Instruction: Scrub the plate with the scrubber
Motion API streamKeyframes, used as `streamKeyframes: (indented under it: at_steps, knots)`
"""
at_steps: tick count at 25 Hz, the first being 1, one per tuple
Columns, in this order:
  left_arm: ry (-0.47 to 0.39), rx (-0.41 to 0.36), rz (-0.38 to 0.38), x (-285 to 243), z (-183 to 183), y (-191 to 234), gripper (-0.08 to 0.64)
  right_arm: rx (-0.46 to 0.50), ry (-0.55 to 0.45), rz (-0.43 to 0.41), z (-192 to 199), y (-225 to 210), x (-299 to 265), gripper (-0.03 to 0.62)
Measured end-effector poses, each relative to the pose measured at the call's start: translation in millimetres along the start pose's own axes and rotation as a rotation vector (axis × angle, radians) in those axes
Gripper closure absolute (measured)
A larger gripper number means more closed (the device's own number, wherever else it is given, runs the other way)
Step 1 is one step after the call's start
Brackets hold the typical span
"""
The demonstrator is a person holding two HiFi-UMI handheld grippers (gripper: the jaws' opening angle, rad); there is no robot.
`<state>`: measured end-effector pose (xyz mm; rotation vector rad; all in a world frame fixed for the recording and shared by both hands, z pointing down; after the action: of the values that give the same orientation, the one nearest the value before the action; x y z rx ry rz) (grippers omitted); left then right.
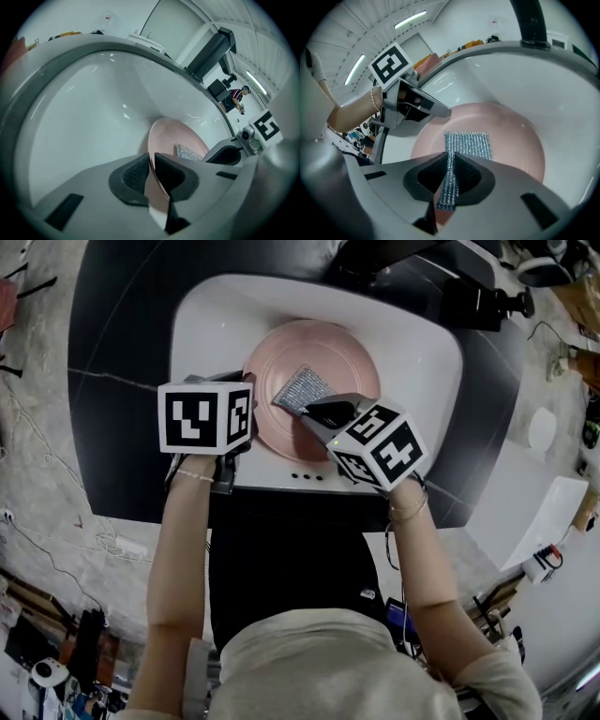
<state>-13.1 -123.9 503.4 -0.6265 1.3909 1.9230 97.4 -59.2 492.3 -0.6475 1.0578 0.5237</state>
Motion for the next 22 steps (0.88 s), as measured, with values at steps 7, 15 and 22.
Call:
streamKeyframes:
  at_steps: [7, 15, 22]
  knots:
    - [-0.001, 0.002, 0.011, -1.9, 0.5, -1.5, 0.509, 0.072, 0.068, -0.031, 10.2, 14.3, -5.8, 0.546]
    - [-0.018, 0.01, 0.015, -1.6, -1.8, -5.0, 0.509, 0.099, 0.063, -0.14, -1.6, 37.2, -11.3, 0.548]
    - [-0.033, 0.018, 0.035, 0.8, -3.5, -7.9, 0.509, 0.06, 0.007, -0.123, -22.3, 33.9, -19.9, 0.549]
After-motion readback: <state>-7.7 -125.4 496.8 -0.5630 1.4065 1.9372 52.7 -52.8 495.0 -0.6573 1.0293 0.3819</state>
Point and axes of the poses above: the fingertips, and each gripper's own axes: x backward along the fingers, y to its left, z out of its underside, the point moved 2 cm from there along x, backward along the fingers, and after that the axes turned 14 degrees about z, right-handed, at the moved point
